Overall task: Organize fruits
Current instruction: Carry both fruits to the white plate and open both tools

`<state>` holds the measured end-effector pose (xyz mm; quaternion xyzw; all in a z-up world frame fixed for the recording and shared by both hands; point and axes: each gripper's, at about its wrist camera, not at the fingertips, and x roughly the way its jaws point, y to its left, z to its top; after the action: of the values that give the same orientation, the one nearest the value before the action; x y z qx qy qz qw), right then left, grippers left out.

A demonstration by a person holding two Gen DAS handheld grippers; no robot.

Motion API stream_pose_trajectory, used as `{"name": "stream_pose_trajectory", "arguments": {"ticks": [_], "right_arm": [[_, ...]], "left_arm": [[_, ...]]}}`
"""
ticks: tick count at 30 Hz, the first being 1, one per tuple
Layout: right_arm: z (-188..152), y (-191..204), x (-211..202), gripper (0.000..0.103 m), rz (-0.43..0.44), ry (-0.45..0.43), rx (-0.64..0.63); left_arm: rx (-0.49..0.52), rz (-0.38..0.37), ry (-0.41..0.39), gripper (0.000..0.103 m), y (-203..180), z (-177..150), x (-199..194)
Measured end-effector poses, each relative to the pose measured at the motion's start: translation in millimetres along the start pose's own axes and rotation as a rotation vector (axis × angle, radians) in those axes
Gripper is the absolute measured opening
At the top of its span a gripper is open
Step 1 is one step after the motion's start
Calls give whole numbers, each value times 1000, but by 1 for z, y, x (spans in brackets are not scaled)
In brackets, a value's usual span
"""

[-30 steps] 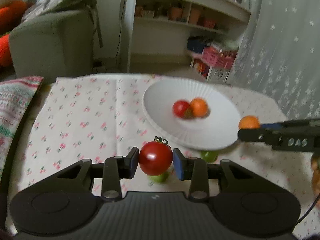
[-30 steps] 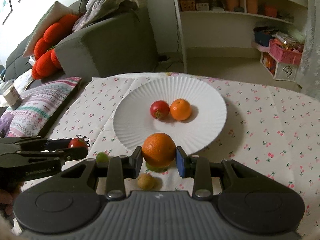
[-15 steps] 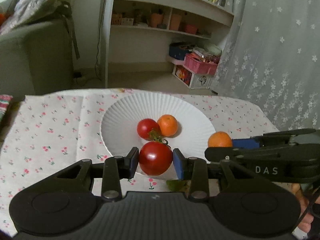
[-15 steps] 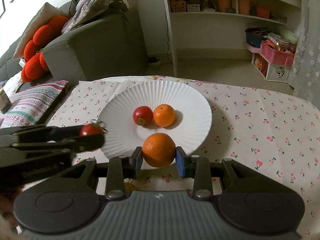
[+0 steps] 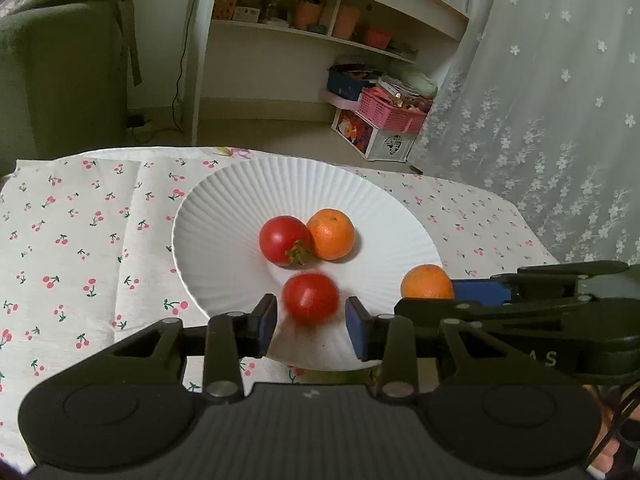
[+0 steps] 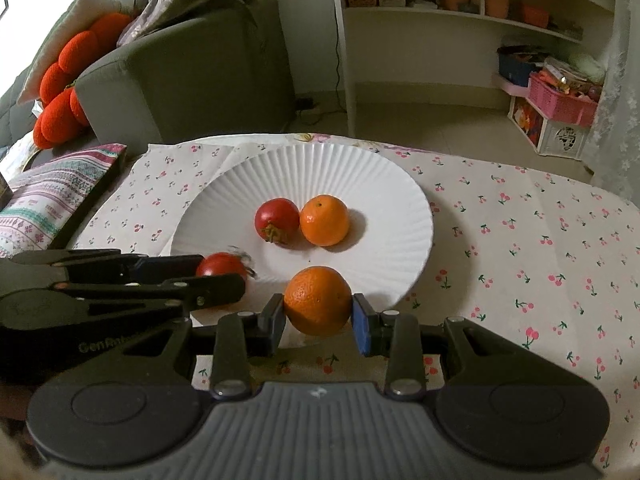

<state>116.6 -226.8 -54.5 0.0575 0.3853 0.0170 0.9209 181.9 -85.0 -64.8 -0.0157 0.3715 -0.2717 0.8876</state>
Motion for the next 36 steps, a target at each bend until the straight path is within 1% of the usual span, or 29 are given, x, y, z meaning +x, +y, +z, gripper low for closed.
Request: {"name": "stream_pose_trajectory", "arguments": {"ticks": [4,8,10,14,16,17,18,19,20,21,23,25,27,29,32,36], "right_arm": [[-1,-2,0,37,9,1,6],[-1,-3,-6,40,-19,-5,0],[-1,-6,-11,41,-30,-10,21],[-1,-10,-30,50,-35,-42,58],[-1,-8,-41,56,-37,-60,62],[-1,-6,-46,61,-39,-70,64],[0,-4,-52,63,-39,-79,69],[2,-3,-56,64,-36,-84,77],[3,-1,-61,67,-30,-87,88],[3,0,-66,75,-23,-87,96],[2,6,-74,82,-17,-80,93],[-2,14,-81,84,-19,-74,71],[-7,21,-87,89,-36,-70,42],[-11,26,-88,93,-48,-54,19],[-20,32,-91,93,-66,-23,-2],[-33,41,-99,98,-97,-6,-32]], "left_arm": [[-40,-27,21,32,7,1,0],[-58,-33,6,36,12,2,-15],[-76,-31,-6,40,16,4,-25],[-109,-8,-25,49,27,5,-46],[-121,7,-32,56,32,4,-57],[-129,15,-36,58,34,3,-63],[-134,22,-40,62,35,1,-69],[-133,29,-43,66,36,-1,-75],[-129,36,-45,68,37,-4,-81],[-119,49,-45,70,37,-6,-87],[-96,77,-40,72,35,-12,-98],[-84,100,-24,77,35,-17,-107],[-85,92,-12,77,36,-21,-114],[-90,84,-11,79,38,-25,-121],[-82,109,-6,82,37,-31,-130],[-74,140,4,84,32,-38,-137]]}}
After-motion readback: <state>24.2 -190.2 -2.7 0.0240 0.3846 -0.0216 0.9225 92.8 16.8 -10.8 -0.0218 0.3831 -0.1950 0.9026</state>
